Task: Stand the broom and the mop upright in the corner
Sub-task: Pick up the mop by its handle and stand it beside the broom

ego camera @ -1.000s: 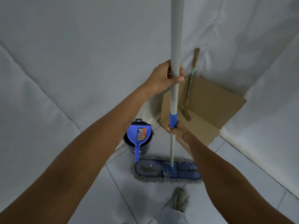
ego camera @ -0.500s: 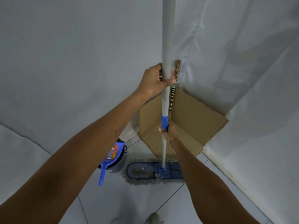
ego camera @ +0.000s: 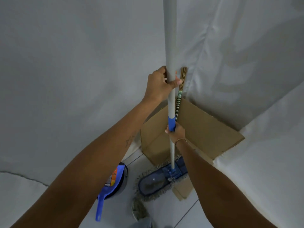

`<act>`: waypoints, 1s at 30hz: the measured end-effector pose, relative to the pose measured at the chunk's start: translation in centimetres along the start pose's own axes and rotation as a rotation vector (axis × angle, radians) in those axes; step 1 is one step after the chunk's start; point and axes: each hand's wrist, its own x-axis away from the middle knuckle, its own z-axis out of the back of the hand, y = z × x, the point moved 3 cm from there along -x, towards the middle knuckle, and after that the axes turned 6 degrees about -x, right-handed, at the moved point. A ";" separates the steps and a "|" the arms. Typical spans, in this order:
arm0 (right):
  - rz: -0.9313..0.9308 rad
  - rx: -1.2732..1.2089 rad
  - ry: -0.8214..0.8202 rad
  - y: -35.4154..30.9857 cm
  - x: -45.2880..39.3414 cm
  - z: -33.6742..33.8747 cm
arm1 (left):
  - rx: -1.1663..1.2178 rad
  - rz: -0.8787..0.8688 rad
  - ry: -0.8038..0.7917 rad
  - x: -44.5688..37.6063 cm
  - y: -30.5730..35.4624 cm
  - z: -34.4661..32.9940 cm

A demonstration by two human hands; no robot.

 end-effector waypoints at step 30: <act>-0.015 0.295 -0.323 2.6 -26.3 -2.1 | -0.035 0.317 -0.066 -21.3 -15.5 -10.0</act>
